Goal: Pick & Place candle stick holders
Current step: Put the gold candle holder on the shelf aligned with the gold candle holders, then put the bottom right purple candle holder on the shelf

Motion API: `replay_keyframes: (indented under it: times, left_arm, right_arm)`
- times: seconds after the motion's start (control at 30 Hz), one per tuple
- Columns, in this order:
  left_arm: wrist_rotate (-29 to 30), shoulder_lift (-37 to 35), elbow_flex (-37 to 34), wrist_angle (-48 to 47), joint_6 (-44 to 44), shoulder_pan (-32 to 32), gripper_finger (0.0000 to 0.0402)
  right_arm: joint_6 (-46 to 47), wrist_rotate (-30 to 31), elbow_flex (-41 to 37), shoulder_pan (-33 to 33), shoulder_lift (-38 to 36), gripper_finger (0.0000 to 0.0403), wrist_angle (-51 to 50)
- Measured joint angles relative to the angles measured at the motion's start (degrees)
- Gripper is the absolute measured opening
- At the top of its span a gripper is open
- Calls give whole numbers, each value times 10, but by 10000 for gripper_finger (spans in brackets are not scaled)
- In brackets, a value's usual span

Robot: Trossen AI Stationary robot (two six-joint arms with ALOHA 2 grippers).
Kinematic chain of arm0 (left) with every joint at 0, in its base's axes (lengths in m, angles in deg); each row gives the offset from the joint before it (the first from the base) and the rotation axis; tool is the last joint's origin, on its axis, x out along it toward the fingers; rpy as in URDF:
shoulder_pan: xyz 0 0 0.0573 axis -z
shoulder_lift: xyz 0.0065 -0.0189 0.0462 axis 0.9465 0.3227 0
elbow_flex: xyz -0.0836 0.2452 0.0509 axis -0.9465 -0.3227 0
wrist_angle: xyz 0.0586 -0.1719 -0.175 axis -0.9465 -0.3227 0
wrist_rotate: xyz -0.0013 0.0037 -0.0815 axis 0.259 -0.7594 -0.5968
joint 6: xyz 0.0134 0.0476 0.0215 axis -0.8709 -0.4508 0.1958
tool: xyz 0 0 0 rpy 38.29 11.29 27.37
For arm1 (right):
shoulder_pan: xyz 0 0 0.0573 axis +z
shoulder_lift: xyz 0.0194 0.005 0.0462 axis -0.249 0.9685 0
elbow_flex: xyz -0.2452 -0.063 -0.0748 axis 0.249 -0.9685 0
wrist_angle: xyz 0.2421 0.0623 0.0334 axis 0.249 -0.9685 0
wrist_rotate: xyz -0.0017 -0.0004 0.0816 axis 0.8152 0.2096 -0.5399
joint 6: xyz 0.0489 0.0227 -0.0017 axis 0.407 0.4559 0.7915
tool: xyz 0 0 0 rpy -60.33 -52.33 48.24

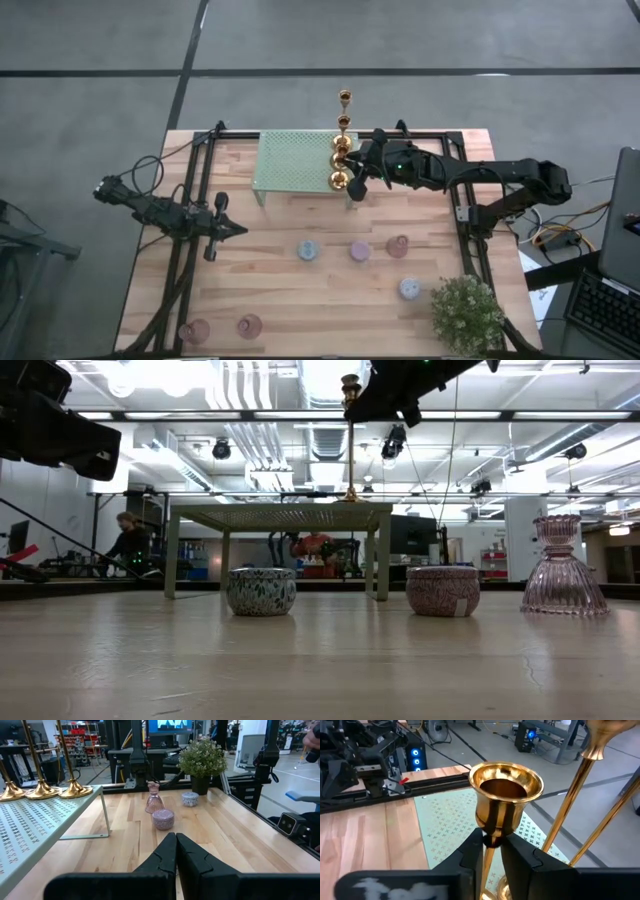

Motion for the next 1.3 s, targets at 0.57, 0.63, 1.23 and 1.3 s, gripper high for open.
replay_keyframes:
  times: [0.57,0.63,1.23,1.3]
  left_arm:
    - [0,0,0,0,0,0,10]
    - [0,0,0,0,0,0,10]
    - [0,0,0,0,0,0,10]
    - [0,0,0,0,0,0,10]
  right_arm:
    - [28,-1,14,1,-10,139,-99]
    - [34,-2,12,6,-15,143,-112]
    - [65,-38,-18,210,-15,26,-108]
    - [64,-38,-43,242,-15,13,-50]
